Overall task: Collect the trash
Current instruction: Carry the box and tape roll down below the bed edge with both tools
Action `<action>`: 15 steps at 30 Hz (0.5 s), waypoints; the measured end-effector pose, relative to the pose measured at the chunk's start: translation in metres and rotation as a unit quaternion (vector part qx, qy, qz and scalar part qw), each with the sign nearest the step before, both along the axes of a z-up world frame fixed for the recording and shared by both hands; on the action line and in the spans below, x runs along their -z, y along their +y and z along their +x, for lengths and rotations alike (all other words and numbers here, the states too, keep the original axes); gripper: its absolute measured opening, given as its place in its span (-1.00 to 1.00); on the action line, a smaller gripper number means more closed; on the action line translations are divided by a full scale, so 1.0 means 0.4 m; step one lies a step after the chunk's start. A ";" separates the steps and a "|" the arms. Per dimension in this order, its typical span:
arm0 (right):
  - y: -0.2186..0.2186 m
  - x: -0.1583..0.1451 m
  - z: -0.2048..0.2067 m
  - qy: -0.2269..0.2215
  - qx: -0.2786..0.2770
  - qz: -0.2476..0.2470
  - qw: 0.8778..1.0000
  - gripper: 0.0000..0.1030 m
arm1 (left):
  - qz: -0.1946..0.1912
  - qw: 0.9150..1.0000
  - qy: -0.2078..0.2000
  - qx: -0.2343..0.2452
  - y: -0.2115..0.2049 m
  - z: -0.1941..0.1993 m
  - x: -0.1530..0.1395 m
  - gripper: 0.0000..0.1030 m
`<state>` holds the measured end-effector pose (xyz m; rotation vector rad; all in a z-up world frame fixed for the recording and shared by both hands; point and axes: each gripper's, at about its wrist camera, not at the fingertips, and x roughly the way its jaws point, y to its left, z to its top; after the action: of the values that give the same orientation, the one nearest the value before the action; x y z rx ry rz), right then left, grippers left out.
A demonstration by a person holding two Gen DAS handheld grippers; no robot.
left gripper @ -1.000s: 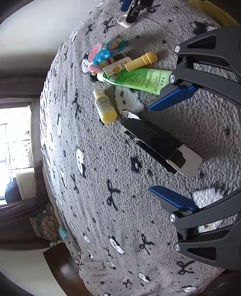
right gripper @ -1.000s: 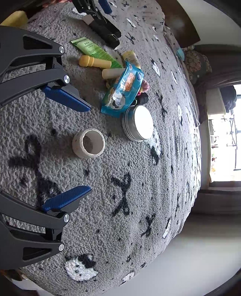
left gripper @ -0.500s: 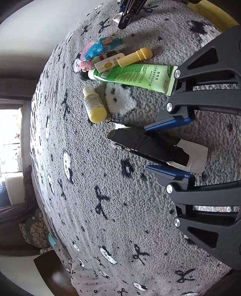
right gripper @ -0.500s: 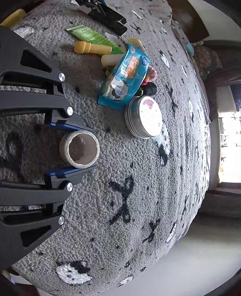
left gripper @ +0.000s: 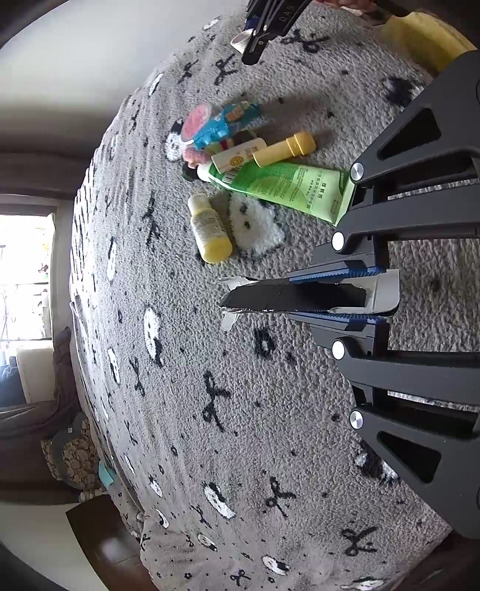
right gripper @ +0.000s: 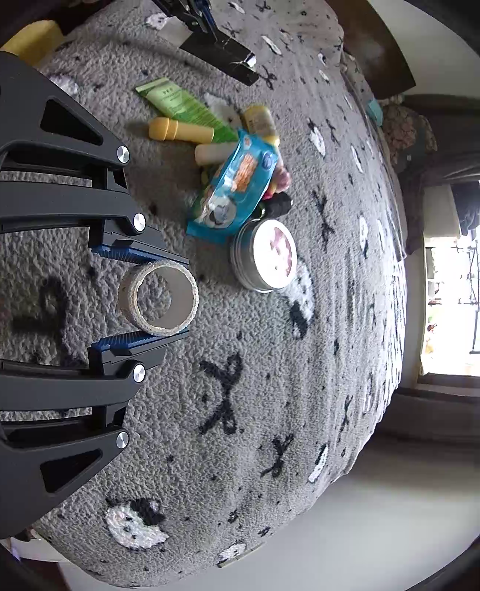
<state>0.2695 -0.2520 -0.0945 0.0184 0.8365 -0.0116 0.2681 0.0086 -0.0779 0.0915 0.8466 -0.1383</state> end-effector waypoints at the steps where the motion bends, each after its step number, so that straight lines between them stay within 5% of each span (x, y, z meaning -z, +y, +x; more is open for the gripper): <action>1: 0.004 -0.018 -0.010 -0.010 -0.006 0.003 1.000 -0.36 | -0.003 1.000 -0.007 -0.004 0.001 -0.007 -0.017 -0.74; 9: 0.018 -0.152 -0.121 -0.077 -0.051 0.031 0.995 -0.36 | -0.025 0.998 -0.062 0.013 -0.032 -0.124 -0.153 -0.75; 15: 0.015 -0.205 -0.252 -0.126 -0.082 0.031 0.988 -0.36 | -0.029 0.994 -0.094 0.056 -0.083 -0.282 -0.176 -0.75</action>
<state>0.1686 -0.2460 -0.0125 0.0102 0.5833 0.1685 0.1555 -0.0247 -0.0076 0.0970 0.6482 -0.2554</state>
